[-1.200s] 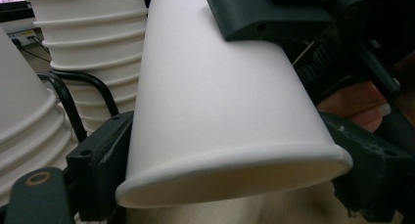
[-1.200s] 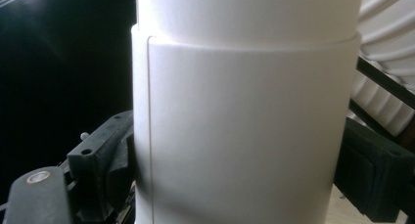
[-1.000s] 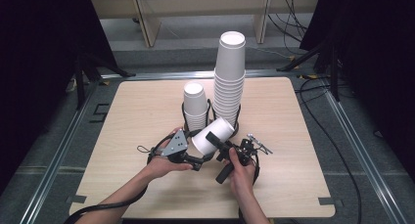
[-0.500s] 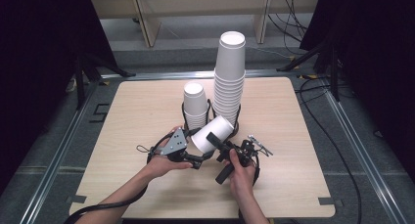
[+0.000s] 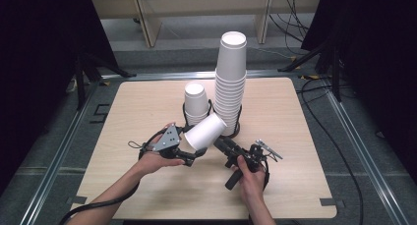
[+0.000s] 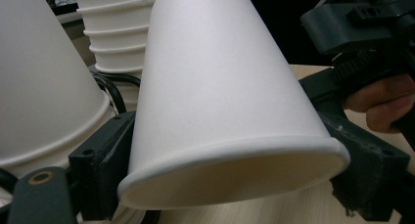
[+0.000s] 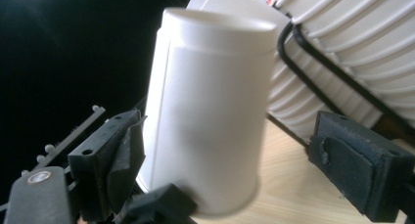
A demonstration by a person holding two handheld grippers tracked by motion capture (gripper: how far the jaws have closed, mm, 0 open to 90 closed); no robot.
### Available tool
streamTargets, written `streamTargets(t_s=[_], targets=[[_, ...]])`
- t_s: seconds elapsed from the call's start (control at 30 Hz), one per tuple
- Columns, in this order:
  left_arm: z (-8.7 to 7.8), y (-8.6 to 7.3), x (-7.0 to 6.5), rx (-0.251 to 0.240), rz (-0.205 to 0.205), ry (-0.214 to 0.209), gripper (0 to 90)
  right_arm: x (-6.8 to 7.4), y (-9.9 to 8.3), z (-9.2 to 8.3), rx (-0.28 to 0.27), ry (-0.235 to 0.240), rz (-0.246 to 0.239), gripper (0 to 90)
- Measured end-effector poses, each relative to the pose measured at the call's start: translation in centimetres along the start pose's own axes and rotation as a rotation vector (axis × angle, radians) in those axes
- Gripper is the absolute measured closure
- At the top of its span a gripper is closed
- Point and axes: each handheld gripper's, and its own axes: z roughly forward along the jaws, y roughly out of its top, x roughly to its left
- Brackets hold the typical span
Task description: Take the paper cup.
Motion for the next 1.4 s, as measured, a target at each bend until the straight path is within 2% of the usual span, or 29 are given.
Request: streamTargets(t_s=[0.03, 0.1, 0.13, 0.17, 0.2, 0.27, 0.3, 0.43, 0.5, 0.63, 0.67, 0.7, 0.77, 0.83, 0.9, 0.97, 1.0, 1.07, 1.13, 1.27, 1.3, 1.4], targets=[[-0.2, 0.1, 0.1, 0.010, 0.008, -0.002, 13.5, -0.1, 0.2, -0.4, 0.013, 0.014, -0.034, 14.3], [-0.5, 0.3, 0.3, 0.038, 0.029, -0.010, 13.5, -0.1, 0.3, -0.7, 0.038, -0.026, -0.070, 14.7], [-0.6, 0.4, 0.4, 0.041, 0.035, -0.015, 13.4, -0.1, 0.4, -1.0, 0.057, -0.035, -0.110, 14.8], [-0.8, 0.5, 0.6, 0.061, 0.047, -0.024, 13.4, -0.1, 0.5, -1.1, 0.066, -0.048, -0.117, 14.9], [-0.9, 0.6, 0.7, 0.076, 0.055, -0.031, 13.3, -0.3, 0.6, -1.3, 0.081, -0.077, -0.167, 14.9], [-1.1, 0.7, 0.8, 0.097, 0.066, -0.046, 13.3, -0.4, 0.8, -1.7, 0.117, -0.089, -0.225, 14.9], [-1.2, 0.8, 0.9, 0.103, 0.070, -0.053, 13.3, -0.6, 0.8, -1.8, 0.132, -0.108, -0.270, 15.1], [-1.5, 1.1, 1.2, 0.146, 0.089, -0.080, 13.4, -1.0, 1.1, -2.4, 0.183, -0.108, -0.325, 15.3], [-1.5, 1.2, 1.4, 0.173, 0.101, -0.093, 13.4, -1.2, 1.2, -2.6, 0.219, -0.130, -0.346, 16.3], [-1.5, 1.3, 1.6, 0.211, 0.117, -0.113, 13.4, -1.3, 1.6, -3.1, 0.293, -0.143, -0.436, 17.3], [-1.6, 1.4, 1.7, 0.229, 0.128, -0.120, 13.5, -1.1, 1.6, -3.2, 0.305, -0.150, -0.427, 17.4], [-1.5, 1.4, 1.7, 0.235, 0.127, -0.133, 13.5, -1.6, 1.8, -3.1, 0.296, -0.153, -0.487, 17.5], [-1.5, 1.4, 1.8, 0.260, 0.142, -0.139, 13.5, -1.5, 2.1, -3.3, 0.319, -0.151, -0.473, 17.9], [-1.5, 1.4, 1.9, 0.286, 0.148, -0.157, 13.5, -1.6, 2.3, -3.5, 0.341, -0.162, -0.510, 18.0], [-1.4, 1.5, 2.0, 0.304, 0.157, -0.172, 13.5, -1.7, 2.4, -3.6, 0.362, -0.169, -0.522, 18.0], [-1.3, 1.6, 2.1, 0.317, 0.160, -0.178, 13.5, -1.7, 2.5, -3.6, 0.380, -0.152, -0.501, 18.2], [-1.3, 1.6, 2.2, 0.331, 0.169, -0.181, 13.5, -1.8, 2.5, -3.6, 0.392, -0.157, -0.528, 18.3], [-1.3, 1.7, 2.3, 0.339, 0.169, -0.186, 13.5, -1.8, 2.6, -3.7, 0.411, -0.161, -0.553, 18.7], [-1.2, 1.8, 2.4, 0.344, 0.173, -0.188, 13.5, -1.8, 2.7, -3.7, 0.428, -0.170, -0.555, 18.8], [-1.3, 1.9, 2.4, 0.378, 0.183, -0.197, 13.5, -1.8, 2.8, -3.6, 0.441, -0.168, -0.578, 18.8], [-1.3, 1.9, 2.4, 0.384, 0.188, -0.201, 13.5, -1.7, 2.7, -3.6, 0.441, -0.166, -0.550, 18.8], [-1.3, 2.0, 2.5, 0.404, 0.205, -0.201, 13.5, -1.9, 3.0, -3.4, 0.436, -0.154, -0.584, 18.8]])
